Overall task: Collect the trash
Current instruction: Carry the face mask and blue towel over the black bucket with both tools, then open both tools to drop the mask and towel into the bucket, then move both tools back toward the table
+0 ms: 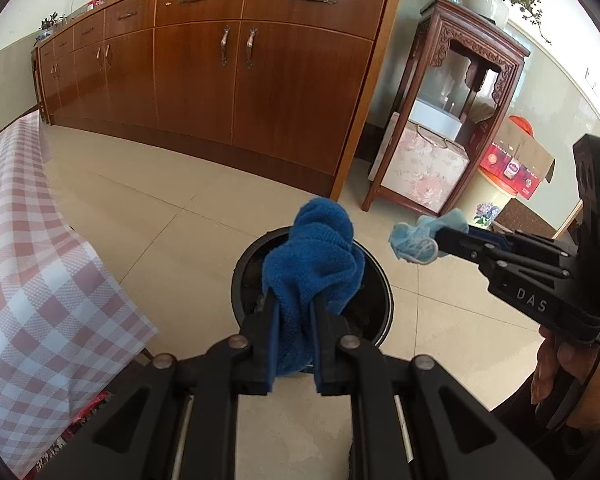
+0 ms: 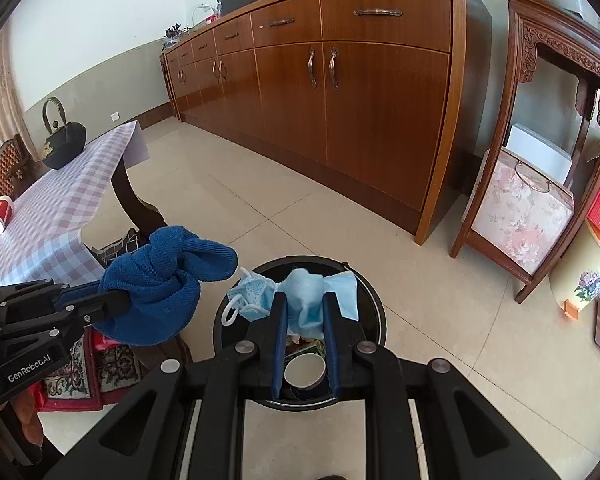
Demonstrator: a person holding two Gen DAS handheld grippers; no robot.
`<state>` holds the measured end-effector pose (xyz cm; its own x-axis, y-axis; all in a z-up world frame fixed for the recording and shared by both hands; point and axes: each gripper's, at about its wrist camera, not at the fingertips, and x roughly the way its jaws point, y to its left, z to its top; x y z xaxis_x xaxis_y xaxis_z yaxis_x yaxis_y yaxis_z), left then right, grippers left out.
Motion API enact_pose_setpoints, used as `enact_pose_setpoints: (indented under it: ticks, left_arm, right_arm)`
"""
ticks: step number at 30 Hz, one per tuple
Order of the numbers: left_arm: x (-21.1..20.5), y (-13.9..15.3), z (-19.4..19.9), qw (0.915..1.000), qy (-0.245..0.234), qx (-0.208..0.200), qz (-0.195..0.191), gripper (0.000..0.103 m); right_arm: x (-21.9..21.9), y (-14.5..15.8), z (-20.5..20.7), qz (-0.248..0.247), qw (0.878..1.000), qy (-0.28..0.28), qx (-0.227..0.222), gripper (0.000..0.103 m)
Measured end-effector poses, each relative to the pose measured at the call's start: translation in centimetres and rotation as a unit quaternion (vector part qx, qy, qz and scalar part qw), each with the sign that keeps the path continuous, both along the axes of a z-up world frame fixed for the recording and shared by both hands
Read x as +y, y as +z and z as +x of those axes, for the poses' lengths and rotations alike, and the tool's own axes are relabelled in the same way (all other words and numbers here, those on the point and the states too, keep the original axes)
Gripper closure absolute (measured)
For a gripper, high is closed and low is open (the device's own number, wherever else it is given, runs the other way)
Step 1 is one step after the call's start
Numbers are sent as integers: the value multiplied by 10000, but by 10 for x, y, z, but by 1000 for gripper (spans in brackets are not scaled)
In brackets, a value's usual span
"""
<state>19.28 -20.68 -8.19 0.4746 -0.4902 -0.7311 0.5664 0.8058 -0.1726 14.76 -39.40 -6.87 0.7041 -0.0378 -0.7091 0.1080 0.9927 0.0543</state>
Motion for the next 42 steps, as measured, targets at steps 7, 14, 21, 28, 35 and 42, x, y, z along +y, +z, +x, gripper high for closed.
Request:
enact_pose_setpoints:
  ticks: [7, 14, 21, 28, 35, 42]
  left_arm:
    - [-11, -21, 16, 9995, -40, 265, 190, 88]
    - [-21, -41, 31, 9980, 11, 515, 366, 88]
    - [-25, -52, 42, 9966, 63, 651, 494, 88]
    - [-39, -79, 57, 9918, 43, 978, 819, 66]
    - [-12, -63, 29, 9916, 558, 381, 1099, 5]
    - [21, -40, 6, 9918, 840, 145, 953, 2]
  right_arm:
    - [-8, -28, 19, 12, 9994, 88, 345, 85]
    - [-14, -62, 43, 97, 9971, 202, 732, 85]
    - [-11, -85, 57, 100, 9944, 336, 992, 84]
    - [-12, -106, 73, -17, 9919, 483, 1173, 80]
    - [-34, -115, 69, -340, 9892, -101, 1425, 14]
    - [-25, -88, 51, -361, 9929, -226, 1111, 0]
